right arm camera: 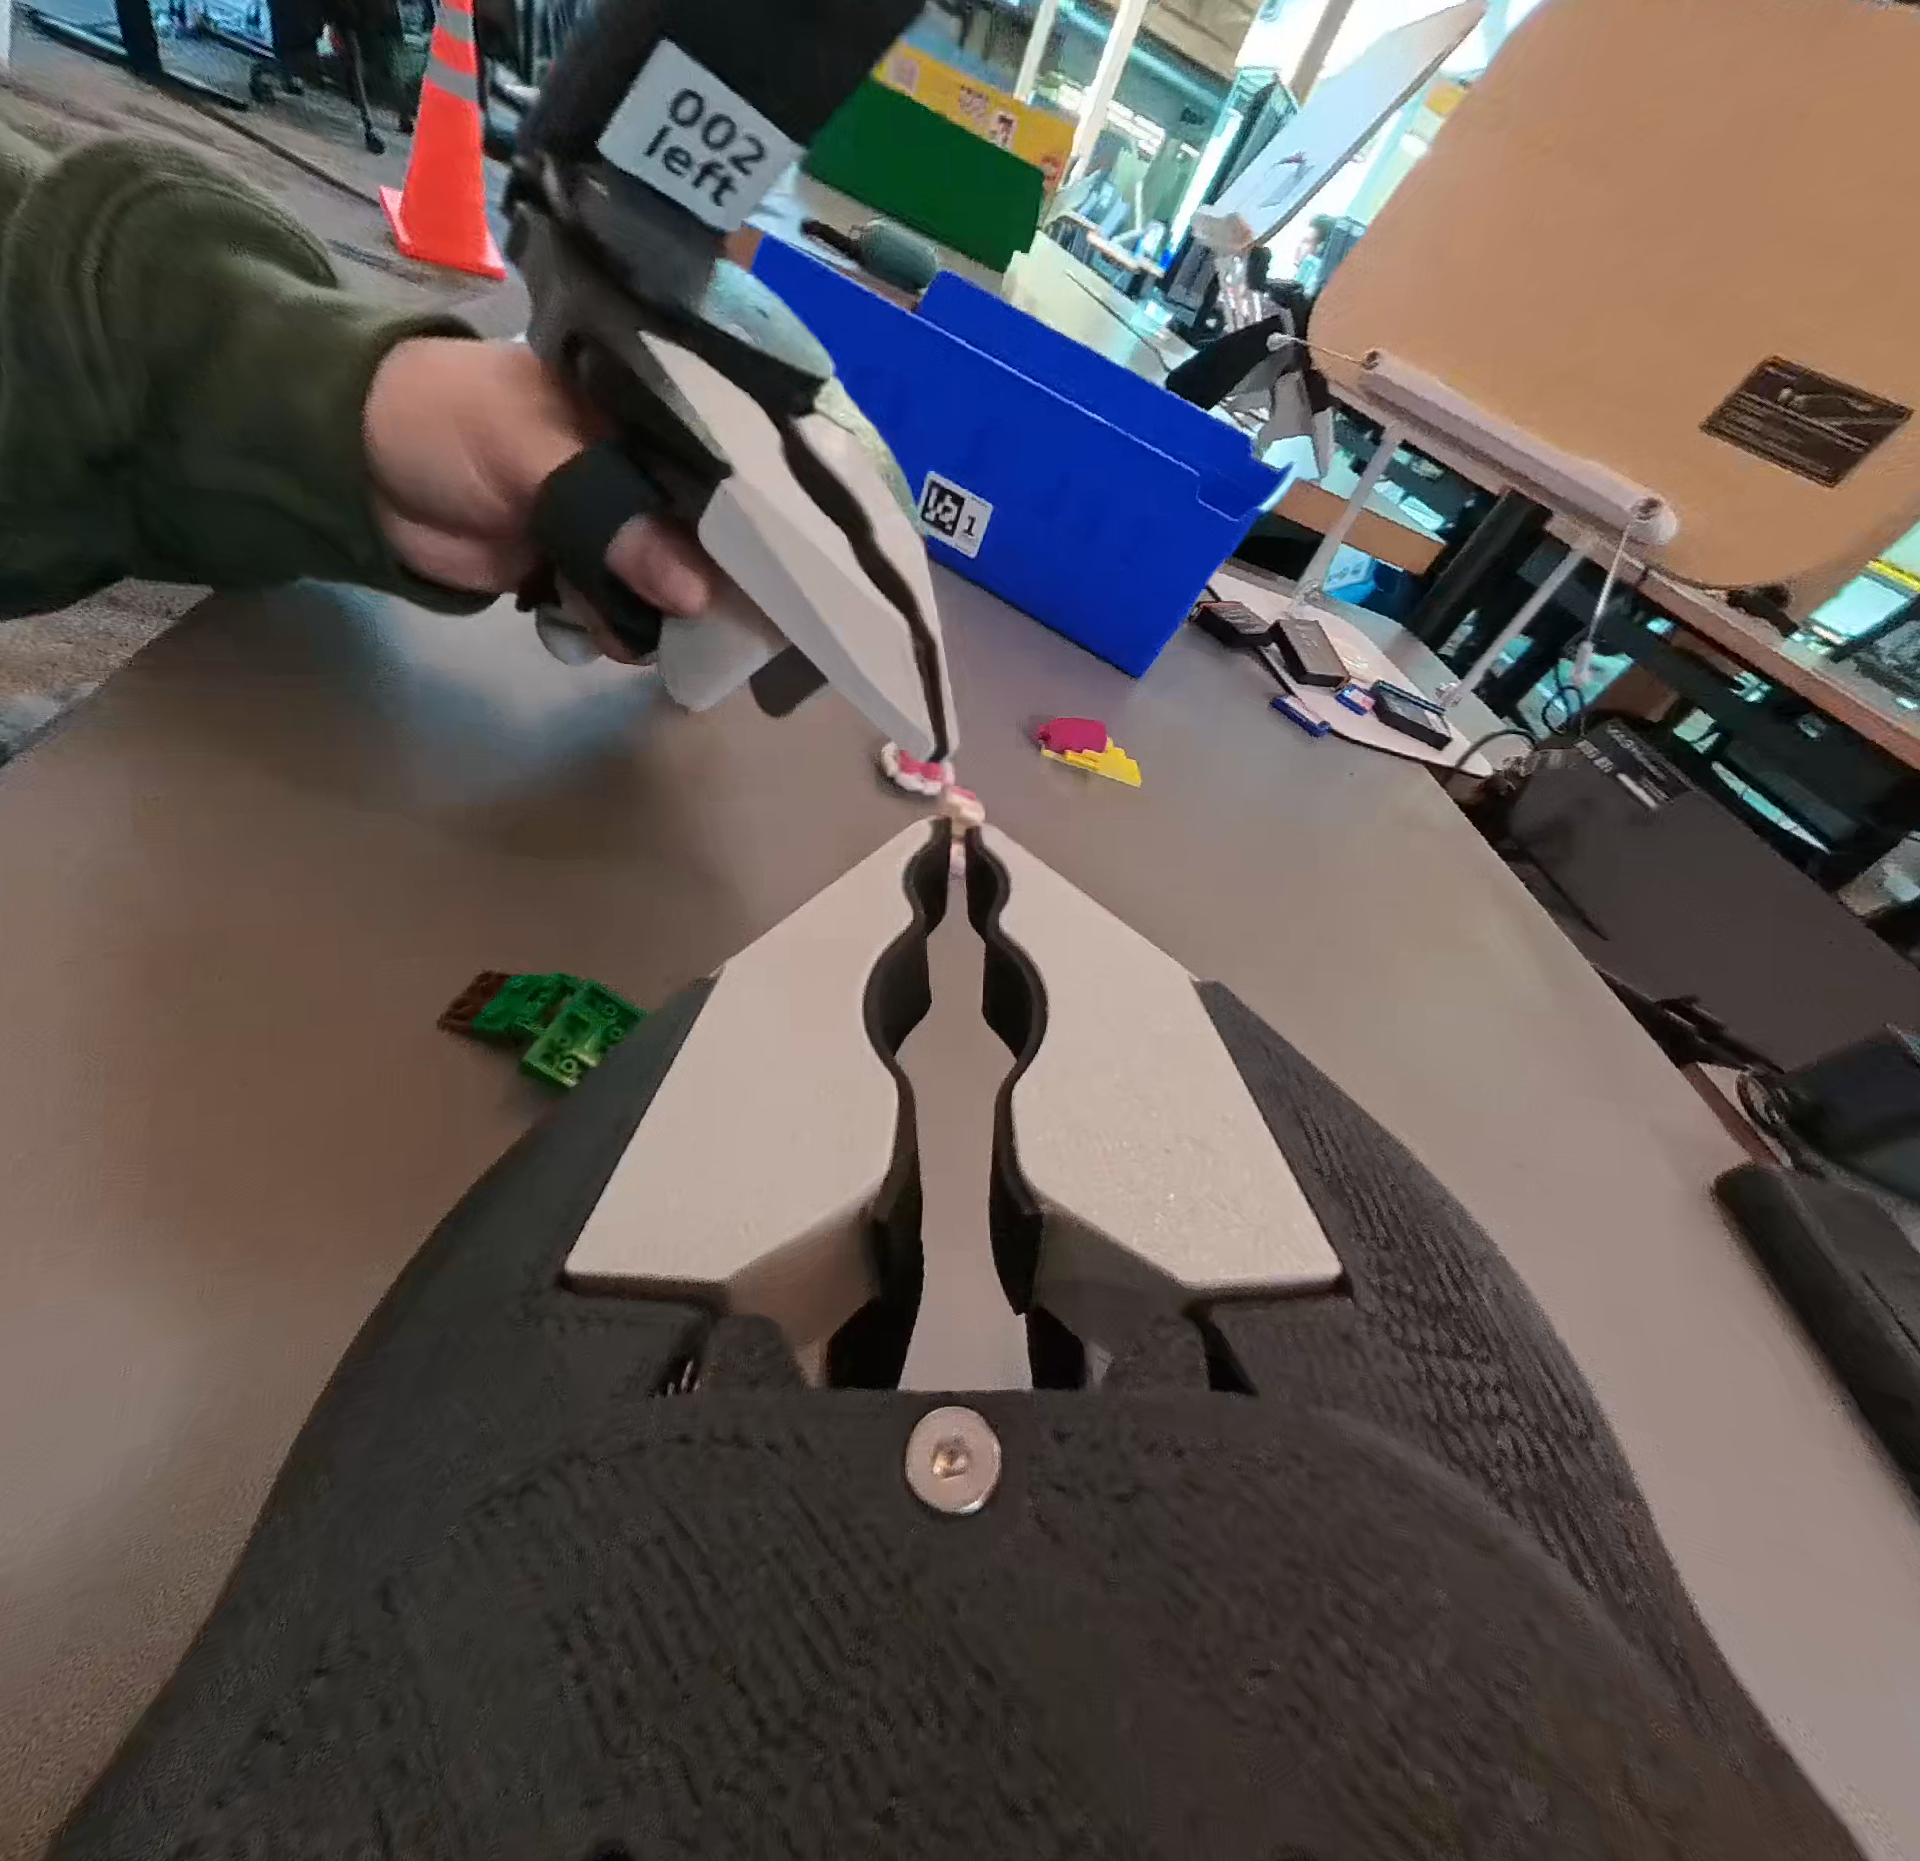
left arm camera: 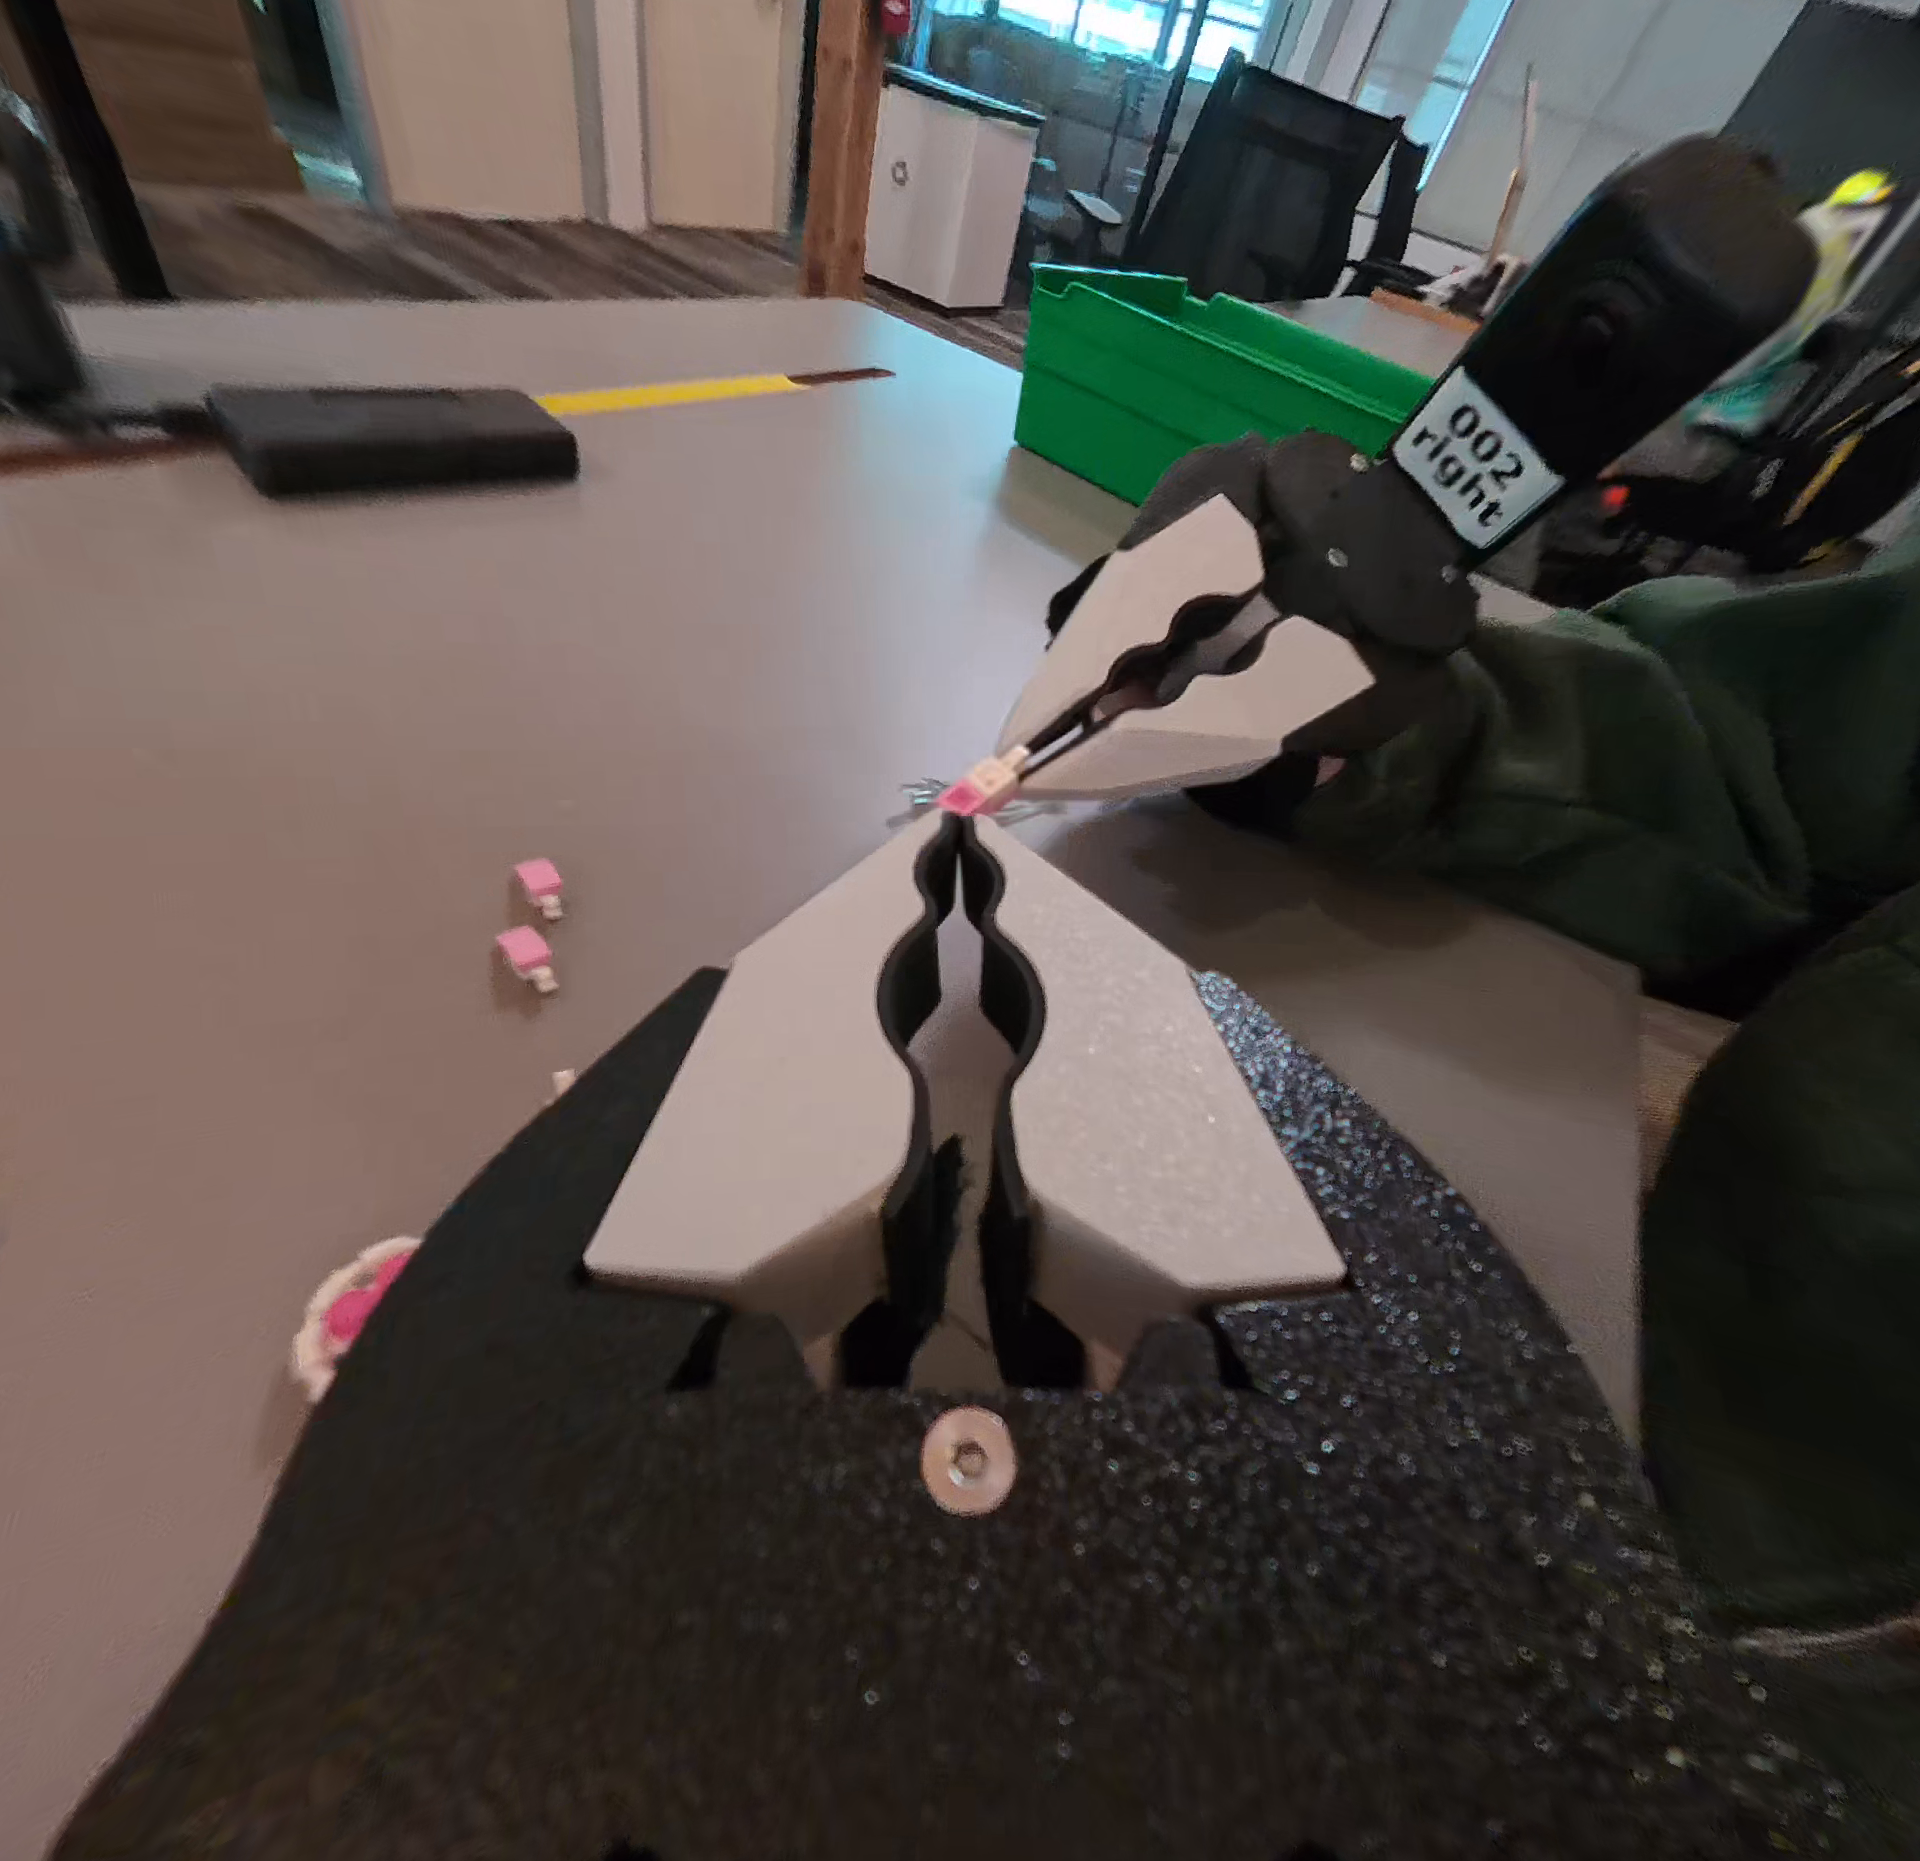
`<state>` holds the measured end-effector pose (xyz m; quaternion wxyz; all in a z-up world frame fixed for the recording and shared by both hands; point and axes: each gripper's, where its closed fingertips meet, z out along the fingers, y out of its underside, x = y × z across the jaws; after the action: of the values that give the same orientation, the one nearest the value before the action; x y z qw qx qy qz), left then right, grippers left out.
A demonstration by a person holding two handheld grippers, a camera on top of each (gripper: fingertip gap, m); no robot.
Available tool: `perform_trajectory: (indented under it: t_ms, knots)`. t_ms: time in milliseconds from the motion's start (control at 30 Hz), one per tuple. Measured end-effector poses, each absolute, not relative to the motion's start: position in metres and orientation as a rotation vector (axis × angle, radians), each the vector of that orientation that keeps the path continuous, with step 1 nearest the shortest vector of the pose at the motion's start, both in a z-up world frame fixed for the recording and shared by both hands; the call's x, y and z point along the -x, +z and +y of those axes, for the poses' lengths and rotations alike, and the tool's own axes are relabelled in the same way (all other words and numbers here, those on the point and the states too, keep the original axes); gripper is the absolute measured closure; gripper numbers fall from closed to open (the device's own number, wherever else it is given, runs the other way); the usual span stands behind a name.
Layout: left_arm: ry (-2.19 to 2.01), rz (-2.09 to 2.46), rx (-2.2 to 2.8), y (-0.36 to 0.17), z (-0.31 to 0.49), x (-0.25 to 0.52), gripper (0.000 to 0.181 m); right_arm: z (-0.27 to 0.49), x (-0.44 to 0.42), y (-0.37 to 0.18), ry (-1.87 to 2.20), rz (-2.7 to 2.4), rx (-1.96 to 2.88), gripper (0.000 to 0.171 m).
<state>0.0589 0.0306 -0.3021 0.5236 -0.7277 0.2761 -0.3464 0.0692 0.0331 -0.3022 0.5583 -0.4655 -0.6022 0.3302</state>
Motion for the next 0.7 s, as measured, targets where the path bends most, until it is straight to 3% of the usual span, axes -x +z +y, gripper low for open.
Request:
perform_trajectory:
  t_ms: [167,400,700]
  knots:
    - [-0.549,0.602,1.765,-0.315,0.050,-0.034,0.176,0.045,-0.068,-0.317,0.612,-1.453,1.140,0.171]
    - [-0.117,0.610,1.765,-0.329,0.065,0.003,0.181,0.046,-0.066,-0.358,0.407,-1.670,1.195,0.170]
    - [-0.129,0.841,1.811,-0.350,0.050,-0.029,0.181,0.053,-0.069,-0.369,0.368,-1.687,1.261,0.158]
